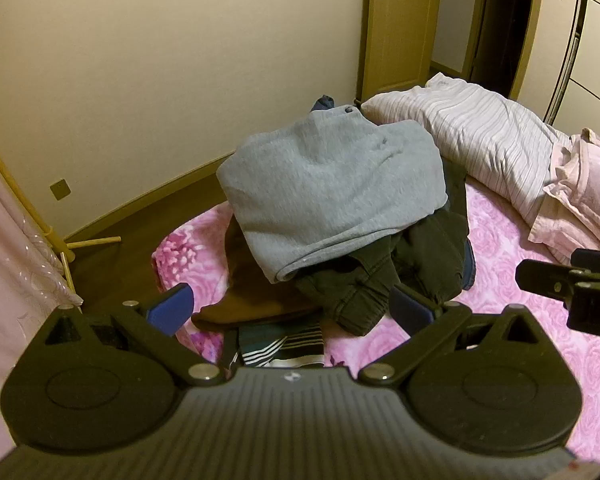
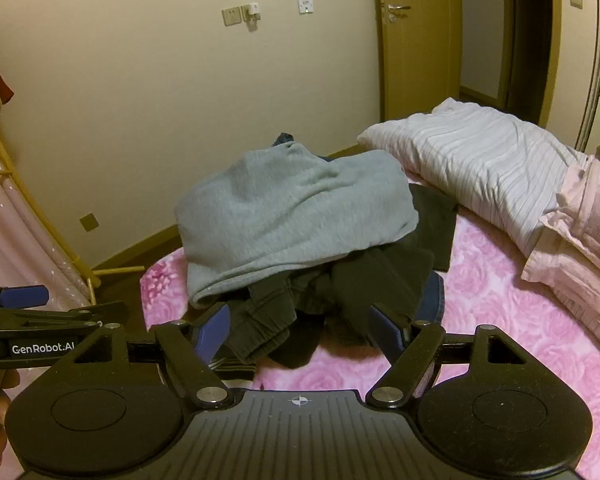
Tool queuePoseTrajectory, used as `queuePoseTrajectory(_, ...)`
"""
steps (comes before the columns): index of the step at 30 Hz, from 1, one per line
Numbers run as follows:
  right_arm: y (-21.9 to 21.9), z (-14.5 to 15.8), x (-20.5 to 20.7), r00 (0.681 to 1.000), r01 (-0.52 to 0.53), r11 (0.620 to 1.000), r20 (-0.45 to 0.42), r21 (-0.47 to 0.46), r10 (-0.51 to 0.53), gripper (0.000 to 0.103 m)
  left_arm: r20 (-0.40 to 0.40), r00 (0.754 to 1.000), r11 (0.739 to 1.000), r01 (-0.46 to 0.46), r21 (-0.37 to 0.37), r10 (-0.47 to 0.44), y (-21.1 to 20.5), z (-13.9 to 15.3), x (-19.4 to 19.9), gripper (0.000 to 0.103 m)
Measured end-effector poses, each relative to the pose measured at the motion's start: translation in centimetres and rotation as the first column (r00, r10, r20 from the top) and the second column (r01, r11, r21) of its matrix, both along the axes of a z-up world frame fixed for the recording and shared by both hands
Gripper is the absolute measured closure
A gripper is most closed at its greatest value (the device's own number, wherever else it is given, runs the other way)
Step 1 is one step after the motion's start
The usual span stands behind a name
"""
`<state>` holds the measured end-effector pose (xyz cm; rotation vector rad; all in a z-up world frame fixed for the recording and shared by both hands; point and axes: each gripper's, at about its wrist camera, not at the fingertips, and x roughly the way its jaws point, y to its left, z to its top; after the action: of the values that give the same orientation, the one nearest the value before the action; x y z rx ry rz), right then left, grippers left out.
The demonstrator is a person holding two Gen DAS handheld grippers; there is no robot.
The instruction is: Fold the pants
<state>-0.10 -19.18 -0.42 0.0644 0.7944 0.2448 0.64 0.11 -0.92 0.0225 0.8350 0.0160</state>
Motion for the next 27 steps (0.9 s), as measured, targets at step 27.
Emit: queuePoseTrajectory(27, -0.61, -0.19, 0.17, 1.0, 0.002, 1.0, -0.002, 0.006, -0.002, 0.03, -0.001, 1.0, 1.0, 0.01, -0.007, -0.01, -0.47, 0.4, 0.21, 0.001)
